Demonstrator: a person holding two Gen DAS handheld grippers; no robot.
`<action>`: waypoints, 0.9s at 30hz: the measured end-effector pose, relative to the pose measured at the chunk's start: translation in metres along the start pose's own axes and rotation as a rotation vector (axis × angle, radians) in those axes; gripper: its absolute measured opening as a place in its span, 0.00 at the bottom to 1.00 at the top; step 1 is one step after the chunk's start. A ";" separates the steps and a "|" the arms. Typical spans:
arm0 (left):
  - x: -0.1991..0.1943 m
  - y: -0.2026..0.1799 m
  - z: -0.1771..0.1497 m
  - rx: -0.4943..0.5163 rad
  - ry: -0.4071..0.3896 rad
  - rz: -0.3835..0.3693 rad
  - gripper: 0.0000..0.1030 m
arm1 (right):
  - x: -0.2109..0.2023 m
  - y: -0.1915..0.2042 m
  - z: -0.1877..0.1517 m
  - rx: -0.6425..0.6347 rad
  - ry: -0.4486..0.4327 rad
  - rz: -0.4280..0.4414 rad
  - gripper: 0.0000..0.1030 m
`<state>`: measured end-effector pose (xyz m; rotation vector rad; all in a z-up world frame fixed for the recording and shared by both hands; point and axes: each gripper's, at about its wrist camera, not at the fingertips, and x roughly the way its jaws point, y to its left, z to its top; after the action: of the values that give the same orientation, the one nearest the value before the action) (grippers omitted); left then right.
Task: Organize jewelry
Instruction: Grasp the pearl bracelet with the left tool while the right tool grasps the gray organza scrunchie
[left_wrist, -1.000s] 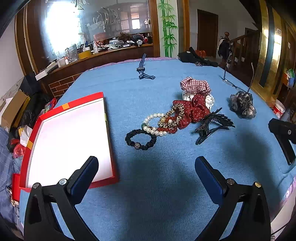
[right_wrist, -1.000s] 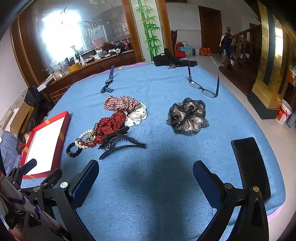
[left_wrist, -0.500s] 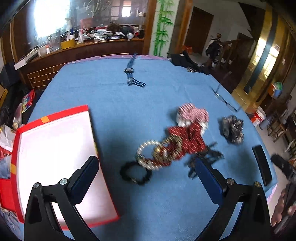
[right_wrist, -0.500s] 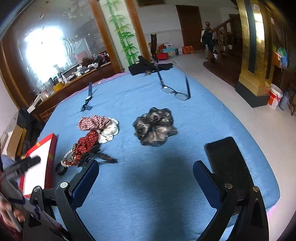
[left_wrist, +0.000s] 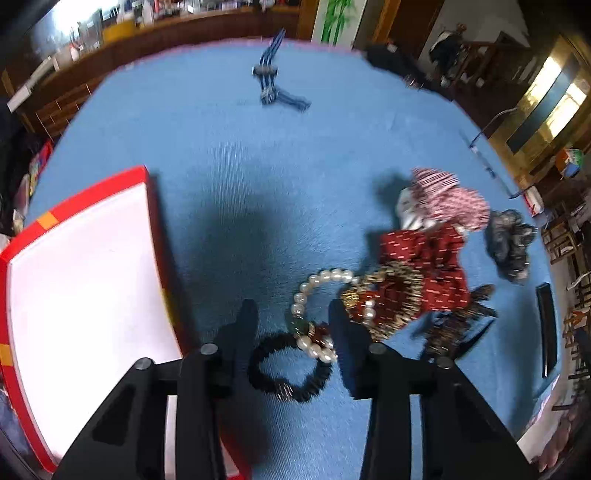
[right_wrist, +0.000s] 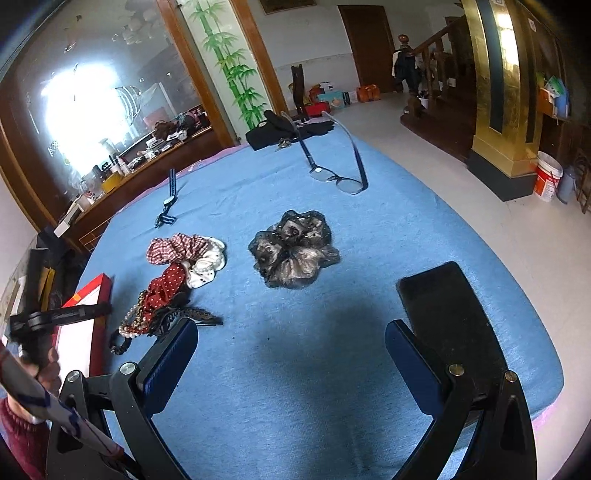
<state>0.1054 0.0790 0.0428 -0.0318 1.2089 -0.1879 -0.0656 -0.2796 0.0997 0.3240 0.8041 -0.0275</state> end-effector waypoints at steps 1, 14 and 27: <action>0.004 0.001 0.002 -0.003 0.006 0.003 0.36 | 0.000 0.001 0.000 -0.004 0.000 -0.001 1.00; 0.031 -0.014 0.008 0.065 0.015 0.049 0.10 | 0.008 -0.001 -0.003 0.009 0.020 -0.004 1.00; -0.063 -0.038 -0.003 0.107 -0.170 -0.090 0.09 | 0.014 -0.008 0.009 0.035 0.023 -0.023 1.00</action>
<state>0.0758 0.0525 0.1051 -0.0088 1.0273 -0.3225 -0.0508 -0.2881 0.0933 0.3492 0.8305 -0.0594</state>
